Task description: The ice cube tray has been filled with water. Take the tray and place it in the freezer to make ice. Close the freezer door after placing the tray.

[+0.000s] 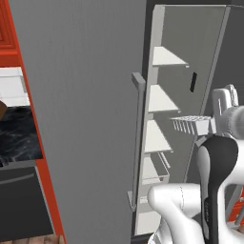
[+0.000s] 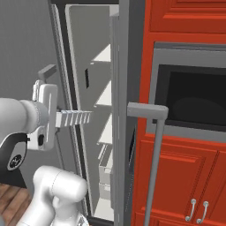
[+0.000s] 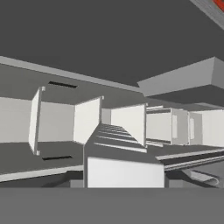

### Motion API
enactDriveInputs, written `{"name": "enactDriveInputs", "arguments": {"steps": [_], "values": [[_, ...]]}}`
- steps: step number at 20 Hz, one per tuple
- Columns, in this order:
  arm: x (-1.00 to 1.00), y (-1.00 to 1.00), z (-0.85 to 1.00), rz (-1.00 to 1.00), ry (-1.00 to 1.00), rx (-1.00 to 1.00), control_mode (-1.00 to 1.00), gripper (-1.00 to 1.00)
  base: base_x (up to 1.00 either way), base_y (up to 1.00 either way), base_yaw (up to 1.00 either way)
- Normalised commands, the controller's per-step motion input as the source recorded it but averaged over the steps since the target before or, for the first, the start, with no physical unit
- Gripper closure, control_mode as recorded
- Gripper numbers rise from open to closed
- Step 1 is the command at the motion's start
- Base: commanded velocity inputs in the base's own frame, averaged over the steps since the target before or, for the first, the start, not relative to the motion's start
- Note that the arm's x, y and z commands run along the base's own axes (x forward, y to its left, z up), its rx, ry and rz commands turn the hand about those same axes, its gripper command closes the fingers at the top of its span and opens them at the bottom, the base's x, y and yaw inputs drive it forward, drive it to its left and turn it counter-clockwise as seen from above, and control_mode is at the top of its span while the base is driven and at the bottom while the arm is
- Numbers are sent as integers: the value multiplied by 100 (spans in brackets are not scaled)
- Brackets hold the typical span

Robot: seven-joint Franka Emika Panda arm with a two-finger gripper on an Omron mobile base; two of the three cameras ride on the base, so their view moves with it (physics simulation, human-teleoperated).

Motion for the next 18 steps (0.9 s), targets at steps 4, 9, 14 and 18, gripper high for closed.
{"name": "enactDriveInputs", "arguments": {"steps": [4,9,14,18], "values": [[10,-5,-23,0,-7,-10,-100,100,0,0,0],[9,-19,-23,0,-10,-9,-100,100,0,0,0],[12,-17,-20,0,-10,-8,-100,100,0,0,0],[27,-7,-22,0,-9,-5,-100,100,0,0,0]]}}
